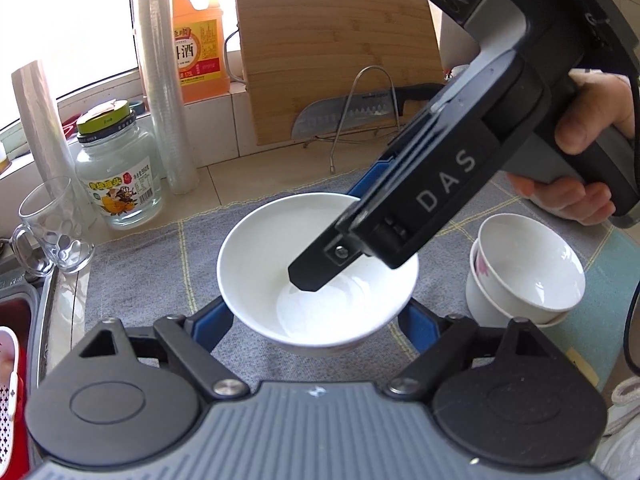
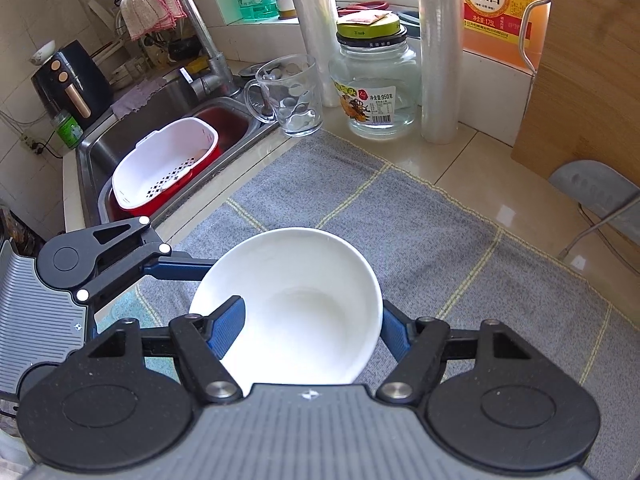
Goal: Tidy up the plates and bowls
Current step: 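Lift and carry the flowered bowl with the right tool toward the nested bowls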
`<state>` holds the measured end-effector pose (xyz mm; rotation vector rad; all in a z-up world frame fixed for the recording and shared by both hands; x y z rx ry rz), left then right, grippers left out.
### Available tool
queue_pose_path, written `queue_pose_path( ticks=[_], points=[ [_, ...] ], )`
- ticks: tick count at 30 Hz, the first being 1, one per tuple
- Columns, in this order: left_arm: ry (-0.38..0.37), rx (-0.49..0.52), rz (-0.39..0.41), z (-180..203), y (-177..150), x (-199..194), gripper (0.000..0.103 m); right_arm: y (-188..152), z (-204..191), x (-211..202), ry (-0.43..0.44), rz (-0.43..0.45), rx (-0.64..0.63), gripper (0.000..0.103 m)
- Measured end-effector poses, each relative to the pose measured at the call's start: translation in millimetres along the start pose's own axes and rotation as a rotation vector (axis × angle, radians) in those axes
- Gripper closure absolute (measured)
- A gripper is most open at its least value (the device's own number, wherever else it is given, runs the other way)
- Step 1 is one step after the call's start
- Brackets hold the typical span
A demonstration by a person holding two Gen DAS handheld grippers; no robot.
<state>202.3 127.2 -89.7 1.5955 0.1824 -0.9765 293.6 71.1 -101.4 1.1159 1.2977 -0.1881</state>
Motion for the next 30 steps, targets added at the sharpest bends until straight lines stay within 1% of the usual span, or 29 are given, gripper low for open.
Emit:
queue_pose_path(
  ticks=[11, 18, 30],
  points=[
    [-0.027, 0.046, -0.008, 21.9, -3.0, -17.1, 0.014, -23.9, -2.9, -27.5, 0.0, 0.013, 0.032, 0.026],
    [-0.058, 0.078, -0.004, 34.5, -0.5, -26.2, 0.014, -36.8, -1.3, -47.6, -0.011, 0.025, 0.057, 0.026],
    [-0.122, 0.158, 0.014, 63.3, 11.5, -28.0, 0.014, -57.7, 10.1, -80.9, -0.068, 0.058, 0.115, 0.026]
  ],
)
Point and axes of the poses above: each gripper's, at about its wrist camera, not at the fingertips, and x roughly the way its jaws point, z to its right, y to its top, the point moved 6 cm from there along x, roughly the way its jaws point, and after that the axes turned 4 degrees about -x, right-handed, at the moved point
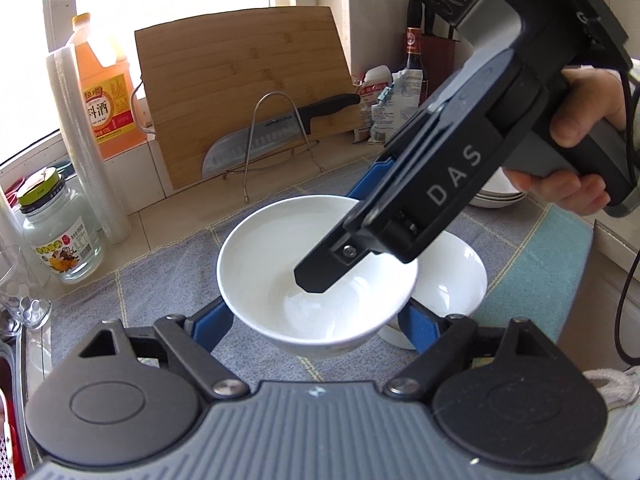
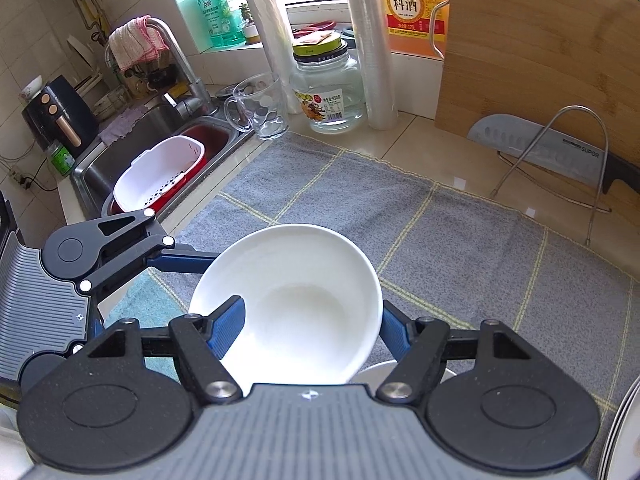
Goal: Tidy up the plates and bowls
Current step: 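Lift and carry the flowered bowl with the right tool toward the nested bowls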
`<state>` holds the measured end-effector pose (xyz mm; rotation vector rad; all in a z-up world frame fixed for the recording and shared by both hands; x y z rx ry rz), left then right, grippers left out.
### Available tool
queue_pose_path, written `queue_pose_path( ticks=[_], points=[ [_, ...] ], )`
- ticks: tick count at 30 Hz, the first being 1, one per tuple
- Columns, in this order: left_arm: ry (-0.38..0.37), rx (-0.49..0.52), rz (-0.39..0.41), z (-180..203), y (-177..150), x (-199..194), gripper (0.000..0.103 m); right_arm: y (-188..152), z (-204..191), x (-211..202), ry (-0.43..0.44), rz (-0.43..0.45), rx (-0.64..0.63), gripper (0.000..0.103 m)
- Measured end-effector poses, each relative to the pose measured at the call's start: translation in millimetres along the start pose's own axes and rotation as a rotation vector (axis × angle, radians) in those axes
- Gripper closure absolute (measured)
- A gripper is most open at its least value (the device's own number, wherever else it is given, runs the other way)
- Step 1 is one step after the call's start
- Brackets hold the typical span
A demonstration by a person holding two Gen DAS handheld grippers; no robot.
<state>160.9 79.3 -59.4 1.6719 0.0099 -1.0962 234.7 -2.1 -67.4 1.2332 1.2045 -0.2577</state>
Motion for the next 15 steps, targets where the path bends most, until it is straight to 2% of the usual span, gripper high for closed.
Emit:
queue_pose_path(
  ticks=[15],
  points=[
    [-0.119, 0.066, 0.009, 33.8, 15.6, 19.0, 0.014, -31.1, 29.3, -34.7, -0.104, 0.019, 0.093, 0.026]
  ],
)
Point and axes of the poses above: each gripper's, at about its wrist camera, not at the fingertips, and x roughly the way its jaws point, z to its right, y to its top, the point moved 6 cm from there along x, roughly the way its jaws point, and after that the axes turned 4 degrees about -x, right-handed, at the moved point
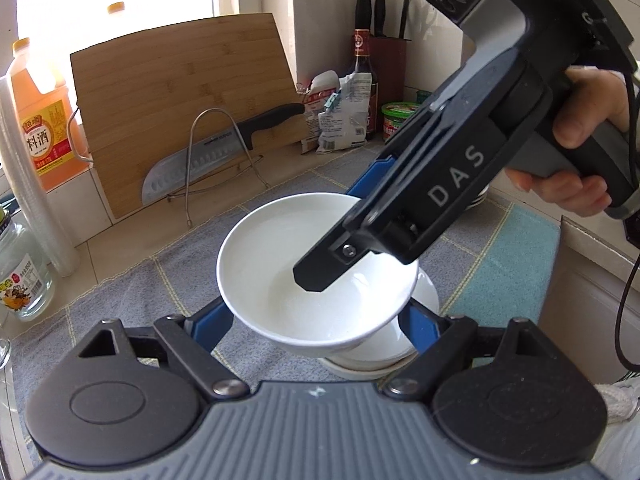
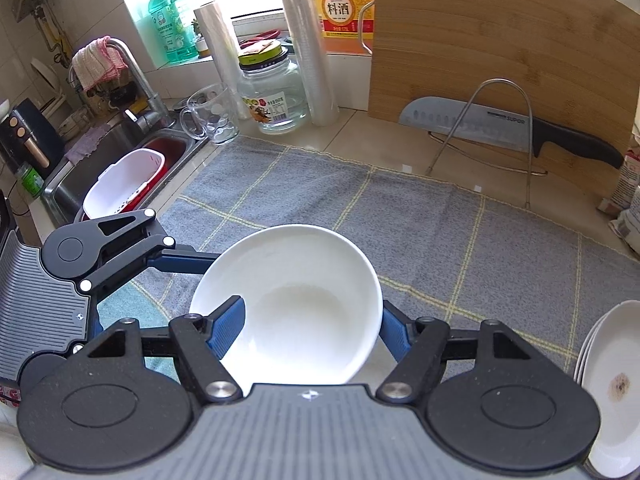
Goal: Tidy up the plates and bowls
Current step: 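Lift and carry the flowered bowl with the right tool toward the nested bowls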
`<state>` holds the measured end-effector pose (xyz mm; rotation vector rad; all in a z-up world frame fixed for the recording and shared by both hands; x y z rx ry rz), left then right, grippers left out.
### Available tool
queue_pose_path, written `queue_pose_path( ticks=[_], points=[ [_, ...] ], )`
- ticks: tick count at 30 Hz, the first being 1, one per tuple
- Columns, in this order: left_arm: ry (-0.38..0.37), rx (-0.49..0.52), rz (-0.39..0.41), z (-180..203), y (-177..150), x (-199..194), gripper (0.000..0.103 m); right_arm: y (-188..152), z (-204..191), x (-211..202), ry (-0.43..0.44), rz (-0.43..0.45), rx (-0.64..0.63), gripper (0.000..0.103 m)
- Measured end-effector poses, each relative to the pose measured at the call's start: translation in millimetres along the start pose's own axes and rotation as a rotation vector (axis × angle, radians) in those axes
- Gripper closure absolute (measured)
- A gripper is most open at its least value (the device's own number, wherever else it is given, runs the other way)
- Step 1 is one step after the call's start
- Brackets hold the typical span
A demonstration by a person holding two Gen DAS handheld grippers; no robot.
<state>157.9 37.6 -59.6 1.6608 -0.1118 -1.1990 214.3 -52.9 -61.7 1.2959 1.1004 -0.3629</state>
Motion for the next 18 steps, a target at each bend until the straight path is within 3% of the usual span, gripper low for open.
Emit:
queue_pose_path(
  ticks=[18],
  points=[
    [-0.094, 0.042, -0.046, 25.0, -0.3, 25.5, 0.014, -33.5, 29.3, -2.9, -0.044, -0.034, 0.102, 0.026]
  ],
)
Point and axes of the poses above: each gripper's, at about its wrist camera, not at the fingertips, and x roughly the way its jaws point, z to its right, y to its top, the point moved 6 cm from there along x, roughly the way its jaws point, and after that the axes turned 4 degrees about -x, right-handed, at the moved point
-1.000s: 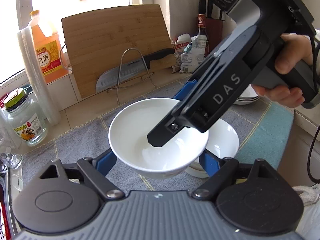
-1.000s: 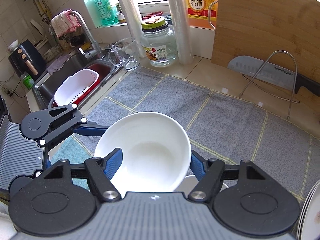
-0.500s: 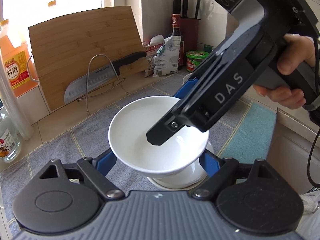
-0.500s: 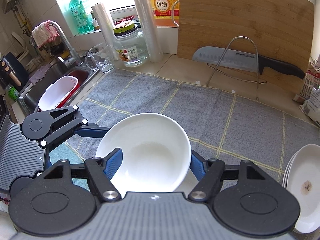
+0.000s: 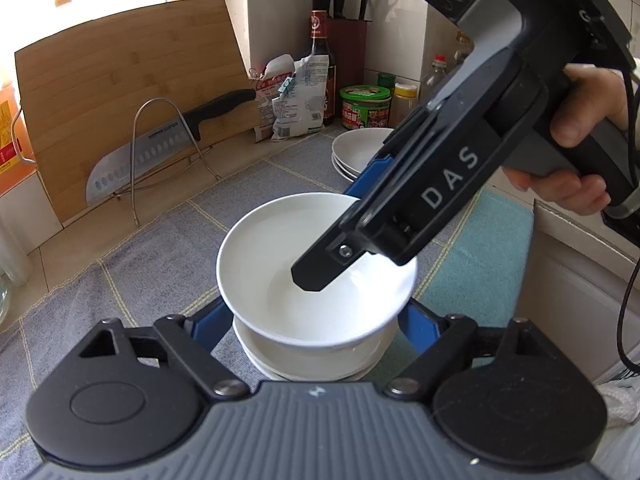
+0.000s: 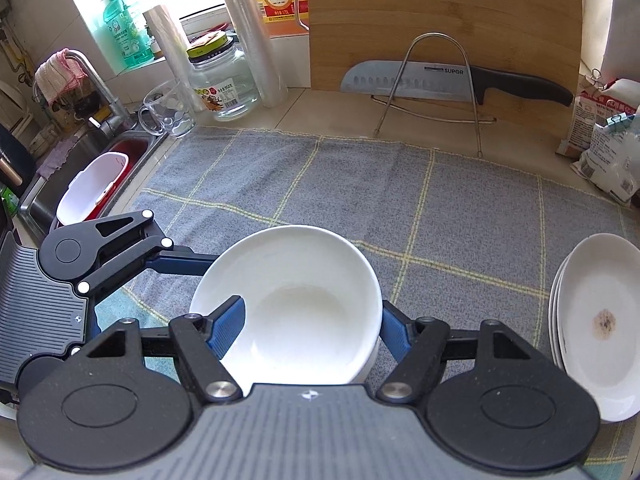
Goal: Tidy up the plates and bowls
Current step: 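Lift and carry the flowered bowl with the right tool toward the nested bowls, then lower the flowered bowl into the nested bowls and open the right tool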
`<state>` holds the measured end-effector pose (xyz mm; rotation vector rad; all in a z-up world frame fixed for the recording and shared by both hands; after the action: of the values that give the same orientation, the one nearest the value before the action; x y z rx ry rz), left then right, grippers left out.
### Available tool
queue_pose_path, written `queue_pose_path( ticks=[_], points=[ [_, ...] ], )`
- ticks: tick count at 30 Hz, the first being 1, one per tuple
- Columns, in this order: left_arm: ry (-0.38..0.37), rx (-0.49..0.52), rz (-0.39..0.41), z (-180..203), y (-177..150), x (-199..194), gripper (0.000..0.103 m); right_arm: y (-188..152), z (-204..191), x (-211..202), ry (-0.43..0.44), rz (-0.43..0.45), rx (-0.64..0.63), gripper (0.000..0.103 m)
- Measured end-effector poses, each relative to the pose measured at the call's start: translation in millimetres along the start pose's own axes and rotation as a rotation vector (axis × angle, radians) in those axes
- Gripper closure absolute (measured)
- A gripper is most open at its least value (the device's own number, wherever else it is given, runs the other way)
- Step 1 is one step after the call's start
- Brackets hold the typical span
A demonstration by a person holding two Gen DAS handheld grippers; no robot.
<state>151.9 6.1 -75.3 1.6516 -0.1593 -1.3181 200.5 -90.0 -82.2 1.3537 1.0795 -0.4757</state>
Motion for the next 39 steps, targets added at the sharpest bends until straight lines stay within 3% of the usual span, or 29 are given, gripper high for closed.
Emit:
queue_pose_path(
  ticks=[28, 33, 39],
  points=[
    [-0.013, -0.013, -0.036, -0.3, -4.9, 5.0, 0.014, -3.8, 0.1, 16.5, -0.005, -0.036, 0.002, 0.026],
    [-0.034, -0.017, -0.02, -0.2, -4.4, 4.9, 0.009, -2.0, -0.5, 13.0, -0.009, -0.014, -0.01, 0.011],
    [-0.031, -0.01, -0.019, -1.7, -8.0, 0.6, 0.008, -2.3, -2.5, 10.4, -0.02, -0.006, -0.02, 0.005]
  ],
)
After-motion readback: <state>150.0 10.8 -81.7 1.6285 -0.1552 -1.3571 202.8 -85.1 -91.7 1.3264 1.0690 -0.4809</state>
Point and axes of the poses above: each gripper's, at about its wrist camera, not at the fingertips, and x roughly the way its jaws point, z to its right, y to its top, the point moved 6 cm from there along x, roughly the way its jaws point, and after that the axes turned 4 degrees about -x, right-handed, at the moved point
